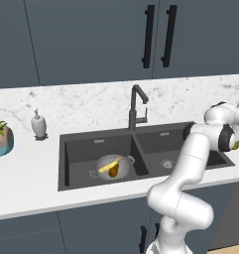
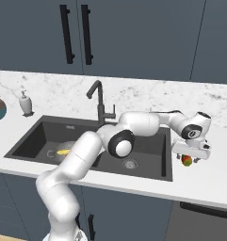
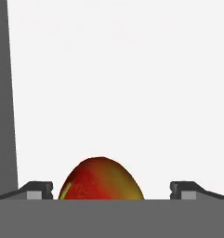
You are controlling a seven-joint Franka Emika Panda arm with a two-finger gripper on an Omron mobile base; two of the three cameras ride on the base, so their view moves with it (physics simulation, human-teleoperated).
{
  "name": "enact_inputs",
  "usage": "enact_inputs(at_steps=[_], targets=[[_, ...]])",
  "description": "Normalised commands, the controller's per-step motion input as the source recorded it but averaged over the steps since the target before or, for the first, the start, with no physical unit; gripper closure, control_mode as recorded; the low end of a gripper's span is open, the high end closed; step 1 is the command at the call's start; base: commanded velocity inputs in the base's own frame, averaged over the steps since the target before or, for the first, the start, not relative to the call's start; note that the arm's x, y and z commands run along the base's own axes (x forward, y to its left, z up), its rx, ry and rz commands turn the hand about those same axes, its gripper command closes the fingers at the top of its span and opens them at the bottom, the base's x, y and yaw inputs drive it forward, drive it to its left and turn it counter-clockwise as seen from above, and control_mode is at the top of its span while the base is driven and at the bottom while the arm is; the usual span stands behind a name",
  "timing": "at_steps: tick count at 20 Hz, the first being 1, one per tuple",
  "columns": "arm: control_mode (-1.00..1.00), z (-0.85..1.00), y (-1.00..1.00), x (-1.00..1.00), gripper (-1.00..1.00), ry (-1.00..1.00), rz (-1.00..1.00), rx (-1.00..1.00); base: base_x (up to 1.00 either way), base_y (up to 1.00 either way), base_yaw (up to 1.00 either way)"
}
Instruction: Put the colander in the sink, put the pear, banana, mango in the colander, and turn on the sink faucet and pour water over the colander.
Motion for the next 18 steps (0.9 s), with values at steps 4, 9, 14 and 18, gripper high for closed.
enact_inputs(at_steps=[4, 9, 14, 18], targets=[[-1.0, -0.23, 0.01, 0.08, -1.0, 0.0, 0.0, 0.0, 0.0, 0.0, 0.0], [-1.0, -0.38, 0.0, -0.01, -1.0, 0.0, 0.0, 0.0, 0.0, 0.0, 0.0], [-1.0, -0.59, 0.0, -0.19, 1.0, 0.0, 0.0, 0.0, 0.0, 0.0, 0.0], [-1.0, -0.51, 0.0, -0.13, 1.0, 0.0, 0.0, 0.0, 0.0, 0.0, 0.0]])
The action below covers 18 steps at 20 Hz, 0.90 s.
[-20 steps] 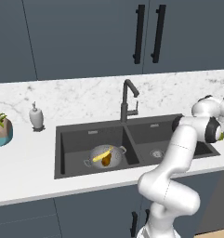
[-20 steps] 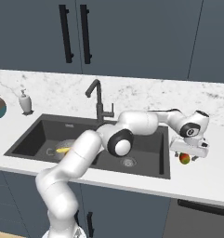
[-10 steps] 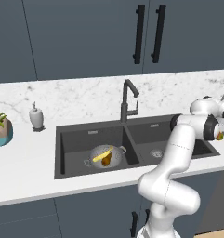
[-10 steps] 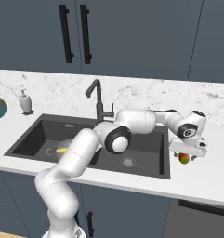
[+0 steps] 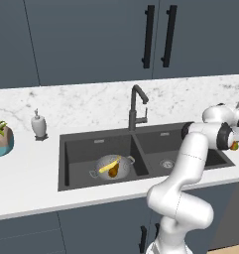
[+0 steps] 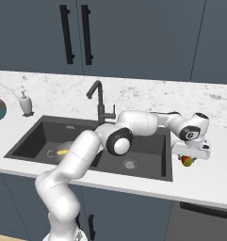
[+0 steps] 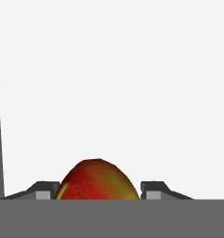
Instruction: Put the colander in the sink, put the pear, banana, mango in the colander, and turn on the sink faucet and pour water over the colander.
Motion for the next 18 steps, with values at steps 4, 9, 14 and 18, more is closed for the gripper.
enact_inputs(at_steps=[4, 9, 14, 18], targets=[[-1.0, -0.37, 0.0, -0.21, 1.0, 0.0, 0.0, 0.0, 0.0, 0.0, 0.0], [-1.0, 0.24, 0.15, -0.49, 1.0, -0.08, 0.0, 0.0, 0.0, 0.0, 0.0], [-1.0, 0.28, 0.64, -0.52, 1.0, -0.19, 0.0, 0.0, 0.0, 0.0, 0.0], [-1.0, 0.09, 0.97, -0.45, 1.0, -0.24, 0.0, -0.02, 0.0, 0.0, 0.0]])
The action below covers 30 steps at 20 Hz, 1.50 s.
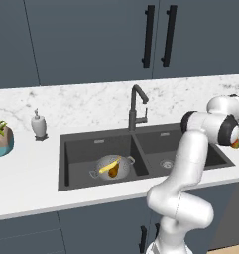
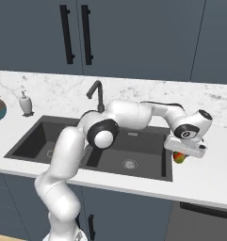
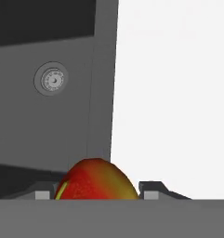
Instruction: Put the colander in the sink, put the pear, banana, mango in the colander, and turn on the sink faucet and pour water over the colander.
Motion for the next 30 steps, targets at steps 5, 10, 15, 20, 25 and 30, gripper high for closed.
enact_inputs(at_steps=[5, 10, 15, 20, 25, 30], targets=[[-1.0, 0.34, 0.94, -0.23, 1.0, -0.03, 0.0, -0.04, 0.0, 0.0, 0.0], [-1.0, 0.23, 0.95, -0.19, 1.0, 0.0, 0.0, -0.04, 0.0, 0.0, 0.0], [-1.0, 0.2, 0.99, -0.11, 1.0, 0.0, 0.0, -0.05, 0.0, 0.0, 0.0], [-1.0, 0.22, 1.0, 0.0, 1.0, 0.0, -0.01, -0.02, 0.0, 0.0, 0.0], [-1.0, 0.15, 1.0, 0.0, 1.0, 0.0, -0.04, -0.01, 0.0, 0.0, 0.0], [-1.0, 0.05, 1.0, 0.07, 1.0, 0.03, -0.03, -0.01, 0.0, 0.0, 0.0]])
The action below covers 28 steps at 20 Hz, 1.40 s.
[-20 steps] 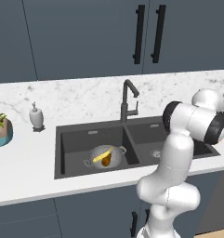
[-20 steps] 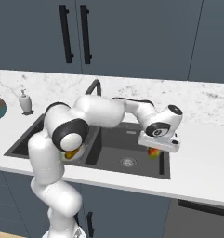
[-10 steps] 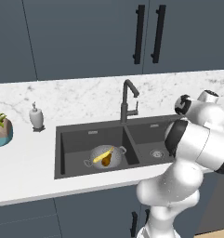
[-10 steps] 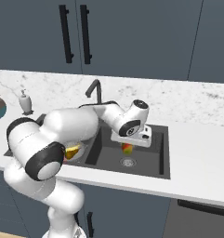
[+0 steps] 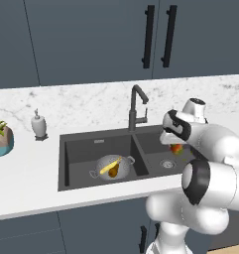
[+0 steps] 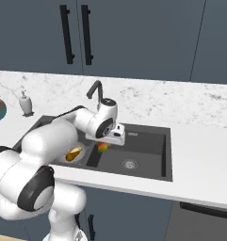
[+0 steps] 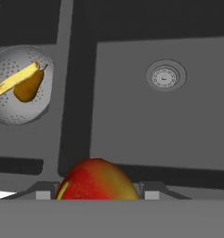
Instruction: Put the colander in the sink, put the pear, banana, mango in the colander, and turn on the sink faucet and pour water over the colander.
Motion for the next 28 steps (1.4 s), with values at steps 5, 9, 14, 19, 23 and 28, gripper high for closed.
enact_inputs(at_steps=[5, 9, 14, 19, 23, 28], targets=[[-1.0, 0.0, 1.0, 0.19, 1.0, 0.07, -0.03, 0.0, 0.0, 0.0, 0.0], [-1.0, 0.0, 1.0, 0.23, 1.0, 0.02, -0.04, -0.02, 0.0, 0.0, 0.0], [-1.0, -0.01, 1.0, 0.37, 1.0, 0.06, -0.06, -0.01, 0.0, 0.0, 0.0], [-1.0, -0.21, 0.92, 0.54, 1.0, 0.21, -0.06, 0.0, 0.0, 0.0, 0.0], [-1.0, -0.45, 0.52, 0.56, 1.0, 0.17, -0.03, -0.07, 0.0, 0.0, 0.0], [-1.0, -0.43, 0.19, 0.44, 1.0, 0.07, -0.01, -0.06, 0.0, 0.0, 0.0]])
